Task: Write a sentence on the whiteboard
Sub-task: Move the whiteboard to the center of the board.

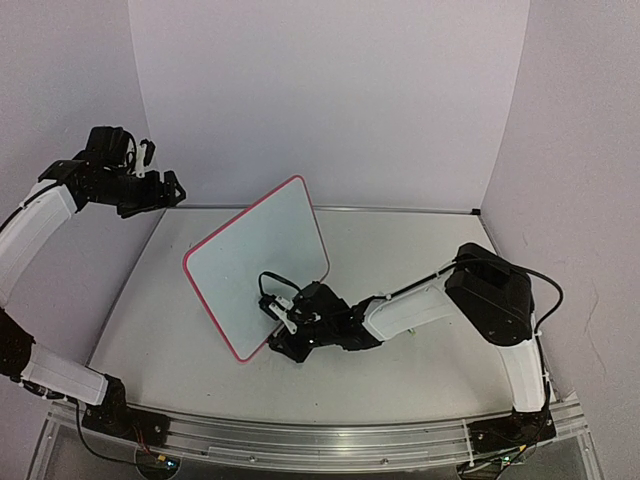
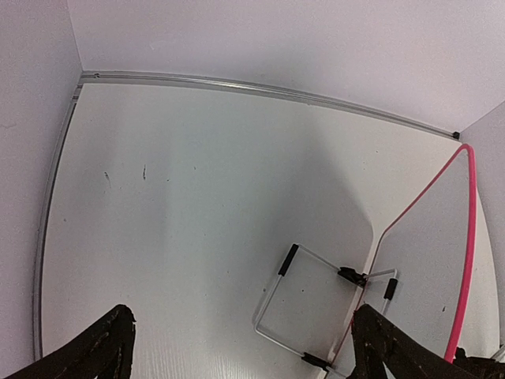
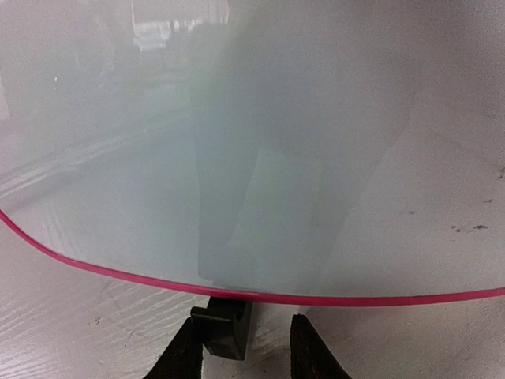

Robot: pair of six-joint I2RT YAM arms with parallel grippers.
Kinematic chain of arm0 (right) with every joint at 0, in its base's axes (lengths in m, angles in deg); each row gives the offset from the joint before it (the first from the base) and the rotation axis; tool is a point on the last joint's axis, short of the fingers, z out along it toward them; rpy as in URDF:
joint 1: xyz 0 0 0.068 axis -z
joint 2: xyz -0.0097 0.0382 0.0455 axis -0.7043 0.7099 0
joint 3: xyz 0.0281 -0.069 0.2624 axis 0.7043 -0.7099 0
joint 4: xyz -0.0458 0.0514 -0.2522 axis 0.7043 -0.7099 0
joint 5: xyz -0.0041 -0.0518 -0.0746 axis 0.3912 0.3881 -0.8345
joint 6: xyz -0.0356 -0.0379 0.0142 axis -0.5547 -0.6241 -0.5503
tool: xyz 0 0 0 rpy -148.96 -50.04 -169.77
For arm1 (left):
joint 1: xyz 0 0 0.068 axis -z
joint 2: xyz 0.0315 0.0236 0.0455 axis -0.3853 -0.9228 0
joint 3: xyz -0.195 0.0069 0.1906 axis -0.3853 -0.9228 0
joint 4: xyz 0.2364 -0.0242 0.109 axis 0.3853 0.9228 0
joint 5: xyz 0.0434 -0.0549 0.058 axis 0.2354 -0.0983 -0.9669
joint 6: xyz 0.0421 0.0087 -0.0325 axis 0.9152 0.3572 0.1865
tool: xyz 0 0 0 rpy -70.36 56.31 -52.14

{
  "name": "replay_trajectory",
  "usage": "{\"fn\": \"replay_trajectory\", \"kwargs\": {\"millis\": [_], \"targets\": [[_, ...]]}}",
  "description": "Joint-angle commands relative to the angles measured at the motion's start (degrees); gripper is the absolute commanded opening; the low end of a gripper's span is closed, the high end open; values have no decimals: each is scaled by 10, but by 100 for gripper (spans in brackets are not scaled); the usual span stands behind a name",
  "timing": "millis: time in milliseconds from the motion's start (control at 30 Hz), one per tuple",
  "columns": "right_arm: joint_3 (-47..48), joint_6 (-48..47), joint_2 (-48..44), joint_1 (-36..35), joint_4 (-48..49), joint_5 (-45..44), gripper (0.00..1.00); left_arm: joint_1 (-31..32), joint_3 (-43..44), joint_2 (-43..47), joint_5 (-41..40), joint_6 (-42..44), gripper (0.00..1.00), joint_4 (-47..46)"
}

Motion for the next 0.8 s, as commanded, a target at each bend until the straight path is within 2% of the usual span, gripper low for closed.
{"fn": "replay_trajectory", "kwargs": {"millis": [0,200,333,367,533,767], "targets": [[13,6,22,0,28,-26,33,-1,7,19,-8,18,95,3],[23,9,32,-10,38,-51,25,-2,12,20,-27,26,96,15],[23,37,30,-17,47,-115,3,-4,2,23,-34,34,97,13],[22,47,27,-18,47,-136,0,-5,1,23,-36,35,97,13],[22,112,24,-19,40,-234,0,-6,-12,23,-42,41,97,3],[62,167,43,-18,-41,-373,0,-6,-33,16,-40,52,97,-23]]}}
